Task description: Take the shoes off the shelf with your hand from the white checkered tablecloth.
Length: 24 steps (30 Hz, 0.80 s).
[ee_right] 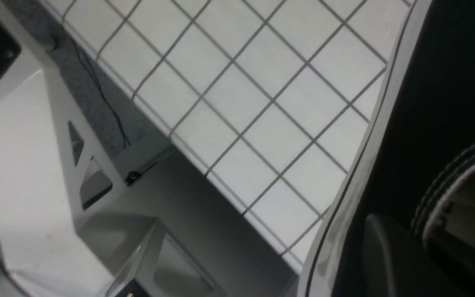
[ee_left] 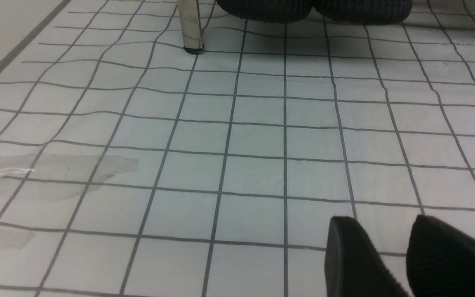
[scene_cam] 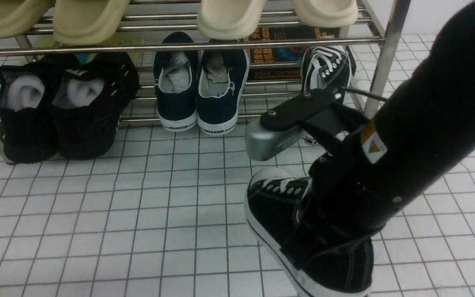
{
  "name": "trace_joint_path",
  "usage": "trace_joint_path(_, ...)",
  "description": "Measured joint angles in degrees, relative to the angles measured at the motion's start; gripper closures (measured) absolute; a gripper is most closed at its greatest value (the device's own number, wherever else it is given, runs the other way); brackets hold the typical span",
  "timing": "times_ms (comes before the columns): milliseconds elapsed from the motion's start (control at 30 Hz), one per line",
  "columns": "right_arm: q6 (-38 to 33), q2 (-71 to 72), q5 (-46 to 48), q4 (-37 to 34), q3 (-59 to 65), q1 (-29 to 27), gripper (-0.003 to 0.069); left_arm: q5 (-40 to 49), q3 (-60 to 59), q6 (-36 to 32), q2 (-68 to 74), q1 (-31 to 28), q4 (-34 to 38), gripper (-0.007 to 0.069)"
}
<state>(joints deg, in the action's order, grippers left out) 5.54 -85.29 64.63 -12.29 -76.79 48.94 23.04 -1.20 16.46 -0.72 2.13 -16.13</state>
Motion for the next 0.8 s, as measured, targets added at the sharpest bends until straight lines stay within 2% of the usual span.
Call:
trace_joint_path(200,5.82,-5.04,-10.04,9.17,1.71,-0.07,0.0646,0.0,0.0,0.0,0.0,0.0,0.0,0.0384)
trace_joint_path(500,16.24,-12.65,-16.64,20.26,1.71,-0.07,0.0641,0.0,0.0,0.0,0.0,0.0,0.0,0.0384)
trace_joint_path(700,19.85,-15.1,-18.68,21.89,1.76,-0.07,0.0631,0.0,0.0,0.0,0.0,0.0,0.0,0.0384)
trace_joint_path(800,20.9,-16.0,-18.95,21.78,1.76,-0.07,0.0573,0.0,0.0,0.0,0.0,0.0,0.0,0.0384)
